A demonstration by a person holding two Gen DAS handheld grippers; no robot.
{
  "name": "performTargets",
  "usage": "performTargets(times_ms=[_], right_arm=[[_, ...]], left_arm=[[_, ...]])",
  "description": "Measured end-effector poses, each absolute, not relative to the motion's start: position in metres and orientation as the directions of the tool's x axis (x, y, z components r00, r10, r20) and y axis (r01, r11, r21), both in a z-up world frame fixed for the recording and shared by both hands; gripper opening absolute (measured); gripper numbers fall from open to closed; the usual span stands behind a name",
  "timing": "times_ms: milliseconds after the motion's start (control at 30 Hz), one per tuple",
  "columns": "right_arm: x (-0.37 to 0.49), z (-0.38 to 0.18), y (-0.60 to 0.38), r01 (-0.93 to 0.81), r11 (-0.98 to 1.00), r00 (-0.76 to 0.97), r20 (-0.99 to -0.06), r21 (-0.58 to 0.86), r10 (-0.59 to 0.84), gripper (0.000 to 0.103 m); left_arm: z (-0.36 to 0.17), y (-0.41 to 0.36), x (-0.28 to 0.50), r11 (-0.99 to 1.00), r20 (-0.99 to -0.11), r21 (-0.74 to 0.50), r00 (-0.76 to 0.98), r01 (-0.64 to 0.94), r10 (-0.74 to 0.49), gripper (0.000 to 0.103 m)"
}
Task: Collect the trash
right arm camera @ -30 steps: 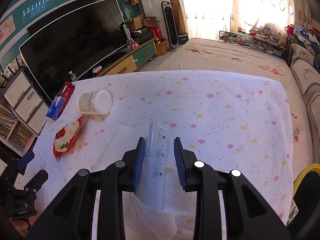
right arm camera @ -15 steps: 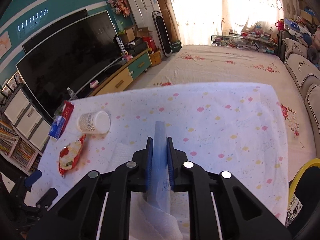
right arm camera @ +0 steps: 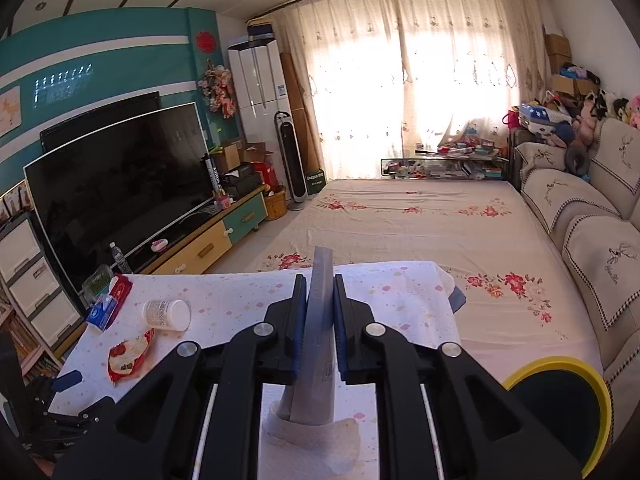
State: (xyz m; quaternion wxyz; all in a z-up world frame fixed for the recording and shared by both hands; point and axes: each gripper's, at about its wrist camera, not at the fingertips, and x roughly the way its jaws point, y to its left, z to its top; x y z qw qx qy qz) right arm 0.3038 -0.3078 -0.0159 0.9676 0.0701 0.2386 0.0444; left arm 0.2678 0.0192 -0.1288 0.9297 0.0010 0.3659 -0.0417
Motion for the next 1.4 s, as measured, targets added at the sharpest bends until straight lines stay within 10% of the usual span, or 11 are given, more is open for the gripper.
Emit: performTargets(times_ms=[433,1400], right_arm=[[0.3,-0.01,-0.321,-0.057,0.986,0.884,-0.45,0.158,0.123,0.012],[0.255,-0.022,-0.438,0.174,0.976,0.897,-0.431,0.131,-0.102,0.012]], left_arm=[[-0.124,-0.102,0.273,0.881,-0.75,-0.126,0.537,0.457,-0.386,0.088],[-0.157,-0.178,0.352,0.927,-0.845,0.023,0.503,0.375,-0.183,0.076]])
